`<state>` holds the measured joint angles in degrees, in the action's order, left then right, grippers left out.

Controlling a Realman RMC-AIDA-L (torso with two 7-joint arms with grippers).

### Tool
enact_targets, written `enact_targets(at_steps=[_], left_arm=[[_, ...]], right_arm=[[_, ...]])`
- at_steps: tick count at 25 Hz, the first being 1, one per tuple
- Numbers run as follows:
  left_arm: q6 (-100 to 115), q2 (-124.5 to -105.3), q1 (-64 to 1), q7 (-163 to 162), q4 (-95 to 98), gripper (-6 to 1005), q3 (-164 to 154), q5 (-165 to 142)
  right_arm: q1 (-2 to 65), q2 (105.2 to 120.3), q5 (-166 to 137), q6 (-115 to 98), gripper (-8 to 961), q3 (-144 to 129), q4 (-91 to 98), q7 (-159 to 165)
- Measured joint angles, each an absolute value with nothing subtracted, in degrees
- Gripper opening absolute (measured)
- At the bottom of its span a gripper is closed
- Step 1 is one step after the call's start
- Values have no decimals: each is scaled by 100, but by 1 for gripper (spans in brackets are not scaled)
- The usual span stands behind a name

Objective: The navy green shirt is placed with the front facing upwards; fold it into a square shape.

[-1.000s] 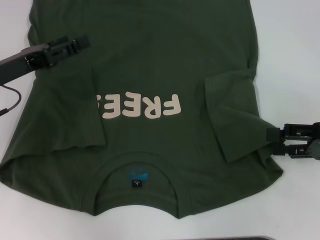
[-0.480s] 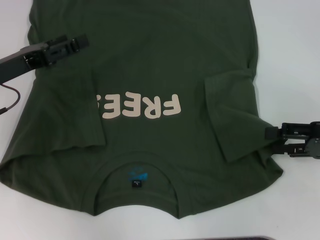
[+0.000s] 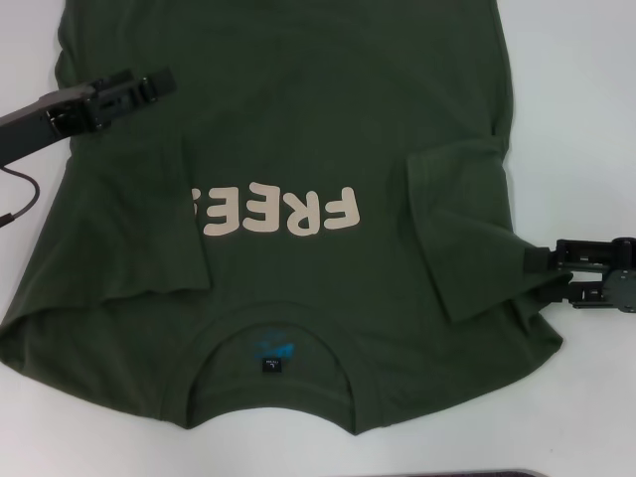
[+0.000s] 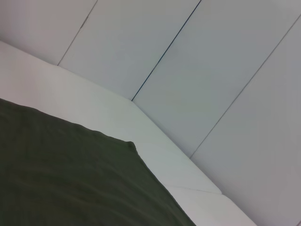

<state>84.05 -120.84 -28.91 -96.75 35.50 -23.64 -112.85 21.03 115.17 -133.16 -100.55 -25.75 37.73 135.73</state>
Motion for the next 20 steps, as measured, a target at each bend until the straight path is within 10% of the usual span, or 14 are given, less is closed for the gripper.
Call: enact_targets(at_steps=[20], left_arm=[[8393, -12085, -2892, -9667, 3551, 907, -2364, -11285]], right_arm=[[2158, 11612, -13272, -9755, 853, -2518, 3726, 13576]])
